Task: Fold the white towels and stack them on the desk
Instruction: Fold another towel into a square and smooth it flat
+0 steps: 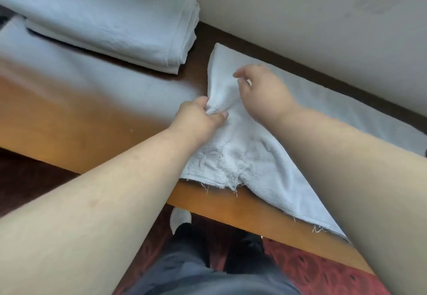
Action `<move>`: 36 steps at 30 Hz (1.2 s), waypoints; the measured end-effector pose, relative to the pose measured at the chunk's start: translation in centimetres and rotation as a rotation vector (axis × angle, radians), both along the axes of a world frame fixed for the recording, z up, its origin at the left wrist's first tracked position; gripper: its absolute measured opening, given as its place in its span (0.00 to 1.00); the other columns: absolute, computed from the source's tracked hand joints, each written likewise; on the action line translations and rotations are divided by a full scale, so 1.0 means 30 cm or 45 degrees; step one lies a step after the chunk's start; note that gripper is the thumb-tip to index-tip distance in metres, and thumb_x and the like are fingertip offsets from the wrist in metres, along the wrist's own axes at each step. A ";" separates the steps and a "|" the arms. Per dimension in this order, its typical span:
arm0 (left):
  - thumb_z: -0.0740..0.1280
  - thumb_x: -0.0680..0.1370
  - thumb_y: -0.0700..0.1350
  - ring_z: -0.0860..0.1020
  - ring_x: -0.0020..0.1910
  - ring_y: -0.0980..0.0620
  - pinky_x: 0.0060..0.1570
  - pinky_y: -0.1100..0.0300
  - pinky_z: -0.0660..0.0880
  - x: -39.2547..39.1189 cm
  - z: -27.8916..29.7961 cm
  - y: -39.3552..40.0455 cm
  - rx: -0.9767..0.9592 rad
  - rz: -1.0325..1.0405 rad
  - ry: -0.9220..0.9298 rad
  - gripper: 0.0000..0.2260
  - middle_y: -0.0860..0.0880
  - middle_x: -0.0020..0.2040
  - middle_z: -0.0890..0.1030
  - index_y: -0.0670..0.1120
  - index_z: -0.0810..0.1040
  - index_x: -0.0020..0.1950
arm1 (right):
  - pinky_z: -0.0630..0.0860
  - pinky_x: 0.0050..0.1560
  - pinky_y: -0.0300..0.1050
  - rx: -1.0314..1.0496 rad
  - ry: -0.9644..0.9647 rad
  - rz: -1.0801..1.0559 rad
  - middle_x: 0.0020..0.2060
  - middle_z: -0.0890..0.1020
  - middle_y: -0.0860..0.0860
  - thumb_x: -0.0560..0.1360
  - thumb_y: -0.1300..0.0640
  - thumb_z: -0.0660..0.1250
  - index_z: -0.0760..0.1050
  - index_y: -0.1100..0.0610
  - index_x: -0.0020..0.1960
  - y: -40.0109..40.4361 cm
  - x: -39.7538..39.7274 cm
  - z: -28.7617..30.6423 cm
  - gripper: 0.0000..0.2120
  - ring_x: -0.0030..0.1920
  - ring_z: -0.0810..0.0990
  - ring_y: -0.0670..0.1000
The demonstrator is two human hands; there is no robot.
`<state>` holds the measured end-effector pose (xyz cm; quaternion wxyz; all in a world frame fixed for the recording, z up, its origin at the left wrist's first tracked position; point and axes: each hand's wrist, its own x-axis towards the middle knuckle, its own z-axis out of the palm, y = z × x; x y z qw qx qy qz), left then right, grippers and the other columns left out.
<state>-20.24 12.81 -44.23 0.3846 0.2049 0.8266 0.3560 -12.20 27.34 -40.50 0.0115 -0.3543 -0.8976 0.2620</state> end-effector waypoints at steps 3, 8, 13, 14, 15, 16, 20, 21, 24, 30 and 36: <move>0.71 0.74 0.59 0.80 0.45 0.55 0.40 0.64 0.73 0.010 0.001 -0.023 0.022 -0.014 -0.148 0.16 0.54 0.49 0.82 0.53 0.78 0.57 | 0.70 0.60 0.45 0.143 -0.175 0.299 0.72 0.66 0.51 0.78 0.64 0.55 0.70 0.44 0.70 0.103 -0.167 -0.014 0.25 0.65 0.72 0.54; 0.71 0.72 0.64 0.82 0.51 0.50 0.58 0.52 0.77 0.012 0.007 -0.037 -0.019 0.020 -0.373 0.21 0.53 0.51 0.84 0.53 0.80 0.58 | 0.69 0.60 0.44 0.253 -0.574 0.660 0.68 0.70 0.56 0.76 0.60 0.61 0.73 0.52 0.68 0.217 -0.367 -0.058 0.21 0.66 0.70 0.61; 0.67 0.66 0.74 0.79 0.56 0.50 0.63 0.53 0.72 0.041 0.043 -0.086 -0.297 -0.156 -0.424 0.32 0.54 0.57 0.82 0.52 0.80 0.59 | 0.69 0.50 0.45 0.573 -0.602 0.786 0.57 0.76 0.60 0.77 0.63 0.59 0.74 0.58 0.62 0.236 -0.393 -0.072 0.15 0.56 0.76 0.61; 0.67 0.65 0.74 0.79 0.57 0.49 0.64 0.53 0.71 0.052 0.043 -0.098 -0.317 -0.184 -0.441 0.34 0.53 0.57 0.81 0.51 0.80 0.60 | 0.68 0.49 0.45 0.596 -0.589 0.755 0.57 0.77 0.60 0.77 0.63 0.59 0.74 0.58 0.62 0.242 -0.399 -0.070 0.15 0.56 0.76 0.61; 0.67 0.65 0.74 0.79 0.58 0.50 0.65 0.52 0.71 0.061 0.047 -0.108 -0.317 -0.207 -0.462 0.35 0.54 0.58 0.82 0.51 0.80 0.61 | 0.68 0.50 0.46 0.619 -0.576 0.735 0.57 0.77 0.60 0.77 0.64 0.58 0.74 0.58 0.62 0.248 -0.411 -0.068 0.15 0.57 0.76 0.61; 0.67 0.65 0.74 0.79 0.58 0.50 0.66 0.52 0.70 0.068 0.050 -0.117 -0.302 -0.219 -0.485 0.35 0.54 0.57 0.82 0.52 0.80 0.61 | 0.69 0.51 0.47 0.638 -0.566 0.727 0.57 0.77 0.60 0.77 0.64 0.58 0.74 0.59 0.62 0.258 -0.423 -0.067 0.15 0.57 0.76 0.61; 0.67 0.66 0.73 0.82 0.52 0.50 0.62 0.51 0.74 0.072 0.053 -0.147 -0.196 -0.042 -0.482 0.30 0.53 0.51 0.85 0.52 0.83 0.55 | 0.70 0.54 0.47 0.603 -0.528 0.679 0.58 0.77 0.62 0.78 0.65 0.58 0.74 0.61 0.64 0.283 -0.448 -0.086 0.16 0.58 0.76 0.62; 0.67 0.67 0.72 0.83 0.48 0.51 0.58 0.50 0.76 0.069 0.045 -0.151 -0.189 0.054 -0.398 0.28 0.52 0.48 0.85 0.51 0.84 0.52 | 0.69 0.53 0.47 0.579 -0.506 0.645 0.58 0.77 0.62 0.78 0.65 0.58 0.74 0.61 0.64 0.288 -0.449 -0.097 0.15 0.58 0.76 0.62; 0.66 0.67 0.73 0.77 0.27 0.59 0.34 0.58 0.74 0.056 0.028 -0.166 -0.241 0.281 -0.116 0.27 0.55 0.29 0.80 0.48 0.79 0.39 | 0.70 0.58 0.47 0.503 -0.417 0.475 0.60 0.78 0.61 0.78 0.63 0.59 0.75 0.61 0.63 0.295 -0.448 -0.130 0.15 0.60 0.76 0.61; 0.59 0.70 0.75 0.71 0.30 0.53 0.31 0.58 0.63 0.066 0.025 -0.181 -0.429 0.302 0.041 0.30 0.51 0.32 0.72 0.46 0.73 0.39 | 0.67 0.65 0.47 0.225 -0.234 0.127 0.67 0.74 0.61 0.82 0.60 0.55 0.72 0.61 0.69 0.224 -0.444 -0.146 0.17 0.67 0.72 0.60; 0.56 0.78 0.68 0.71 0.65 0.40 0.67 0.50 0.65 0.006 0.029 -0.205 -0.317 0.872 -0.412 0.34 0.43 0.71 0.71 0.45 0.67 0.75 | 0.68 0.64 0.43 0.152 0.648 0.513 0.59 0.79 0.52 0.70 0.62 0.58 0.80 0.56 0.60 -0.035 -0.229 -0.103 0.22 0.61 0.75 0.54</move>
